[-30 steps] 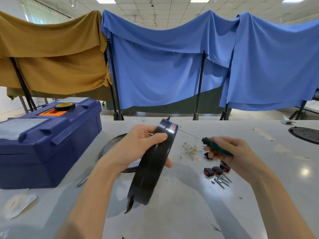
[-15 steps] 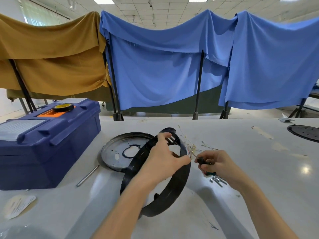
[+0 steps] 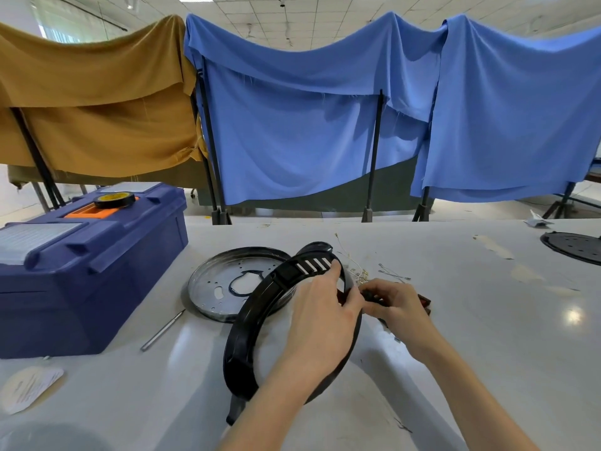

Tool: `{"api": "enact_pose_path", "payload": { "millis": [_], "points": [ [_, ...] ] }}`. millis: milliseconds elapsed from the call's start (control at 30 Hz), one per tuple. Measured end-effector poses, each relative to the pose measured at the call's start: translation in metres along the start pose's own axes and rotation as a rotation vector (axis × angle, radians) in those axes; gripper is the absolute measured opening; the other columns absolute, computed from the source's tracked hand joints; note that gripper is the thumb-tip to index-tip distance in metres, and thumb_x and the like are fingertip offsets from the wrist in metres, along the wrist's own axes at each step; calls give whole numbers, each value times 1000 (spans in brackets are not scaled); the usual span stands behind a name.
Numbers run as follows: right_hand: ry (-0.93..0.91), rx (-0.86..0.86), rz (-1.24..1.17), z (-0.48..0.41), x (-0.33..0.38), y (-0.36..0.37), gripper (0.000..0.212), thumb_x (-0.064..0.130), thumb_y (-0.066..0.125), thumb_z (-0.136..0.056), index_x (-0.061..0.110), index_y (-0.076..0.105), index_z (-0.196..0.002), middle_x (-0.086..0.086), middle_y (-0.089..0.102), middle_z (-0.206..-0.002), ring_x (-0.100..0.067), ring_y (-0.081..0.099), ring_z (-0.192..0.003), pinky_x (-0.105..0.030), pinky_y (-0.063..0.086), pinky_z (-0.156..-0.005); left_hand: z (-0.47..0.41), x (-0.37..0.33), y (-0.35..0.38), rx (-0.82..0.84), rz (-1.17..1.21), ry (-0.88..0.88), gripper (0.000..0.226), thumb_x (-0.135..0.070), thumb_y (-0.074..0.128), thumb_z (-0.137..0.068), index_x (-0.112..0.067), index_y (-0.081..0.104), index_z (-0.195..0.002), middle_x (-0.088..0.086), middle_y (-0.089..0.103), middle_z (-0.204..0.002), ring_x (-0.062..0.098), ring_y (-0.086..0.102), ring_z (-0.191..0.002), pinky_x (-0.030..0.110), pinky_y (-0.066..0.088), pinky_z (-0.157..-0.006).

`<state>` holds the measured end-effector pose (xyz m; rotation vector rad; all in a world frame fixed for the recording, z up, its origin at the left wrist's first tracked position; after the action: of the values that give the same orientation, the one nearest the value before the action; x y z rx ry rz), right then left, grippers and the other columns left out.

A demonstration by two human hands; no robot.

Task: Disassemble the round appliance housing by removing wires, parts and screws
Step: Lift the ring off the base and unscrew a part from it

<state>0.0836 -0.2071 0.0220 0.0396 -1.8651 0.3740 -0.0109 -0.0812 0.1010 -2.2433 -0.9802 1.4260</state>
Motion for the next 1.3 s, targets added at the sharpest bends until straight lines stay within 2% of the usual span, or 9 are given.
{"api": "enact_pose_path", "payload": {
  "millis": [133, 267, 400, 533, 600, 700, 867, 1000, 1300],
  "points": [
    [-9, -12, -3, -1, -3, 2, 13, -2, 70, -80, 8, 74, -87, -13, 70, -88, -28, 63, -84, -32, 53, -76, 1, -2, -2, 25, -11, 22, 12, -26, 51, -95, -17, 48, -88, -6, 37, -55, 10, 35, -51, 21, 30, -50],
    [56, -62, -6, 1, -14, -5, 23, -7, 67, -79, 15, 74, -76, -2, 68, -71, -5, 54, -56, -10, 38, -49, 2, -5, -8, -16, 2, 57, 13, -23, 51, -96, -15, 50, -86, -5, 45, -57, 9, 40, -51, 21, 32, -51],
    [145, -197, -197, 1, -33, -37, 30, -20, 58, -79, 5, 70, -67, -8, 47, -52, -24, 38, -51, -36, 39, -55, -11, 9, -26, -18, 163, -9, 7, -20, 53, -95, -21, 58, -90, 7, 67, -70, 23, 66, -67, 45, 53, -72],
    [122, -158, -96, 1, -27, -33, 31, -20, 63, -76, 8, 73, -65, -7, 54, -54, -25, 46, -49, -37, 43, -55, -8, 12, -24, 10, 172, 41, 16, -22, 55, -93, -27, 55, -78, -2, 53, -52, 7, 43, -47, 31, 41, -53],
    [118, -115, -65, 3, -22, -28, 31, -19, 66, -73, 10, 74, -65, -4, 60, -55, -23, 50, -49, -37, 44, -56, -3, 16, -19, 33, 216, 25, 15, -25, 55, -92, -39, 58, -93, -2, 54, -54, 8, 43, -50, 31, 42, -56],
    [107, -75, -85, 4, -10, -31, 29, -19, 67, -71, 8, 75, -67, -9, 59, -54, -26, 49, -50, -38, 44, -55, -1, 26, -15, 102, 316, -68, 51, -24, 56, -93, -25, 40, -142, -7, 72, -76, 9, 69, -74, 31, 56, -79],
    [117, -90, -129, 5, -1, -30, 27, -23, 64, -72, 2, 73, -68, -9, 55, -52, -25, 45, -49, -40, 38, -56, -1, 24, -17, 122, 358, -74, 55, -23, 57, -93, -21, 39, -145, -6, 75, -88, 13, 71, -86, 41, 55, -87],
    [133, -108, -98, 5, -2, -30, 24, -23, 64, -72, -1, 72, -70, -3, 59, -50, -21, 48, -44, -40, 39, -57, 2, 24, -18, 111, 360, -69, 58, -23, 58, -93, -22, 35, -146, -19, 73, -84, 5, 70, -85, 33, 56, -87],
    [95, -102, -66, 7, 10, -29, 24, -18, 67, -73, 4, 75, -72, -5, 58, -54, -24, 49, -47, -41, 43, -56, 4, 24, -22, 128, 469, -79, 58, -16, 57, -94, -22, 34, -147, -17, 73, -94, 10, 73, -83, 39, 56, -88]
  ]
}}
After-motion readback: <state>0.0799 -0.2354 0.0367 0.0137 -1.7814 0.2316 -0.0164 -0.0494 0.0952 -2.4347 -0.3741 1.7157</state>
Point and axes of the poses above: each hand's wrist, its own z-axis away from the middle knuckle, its own y-axis out of the palm, x = y × z, the point moved 9 cm from there along -z, towards the middle knuckle
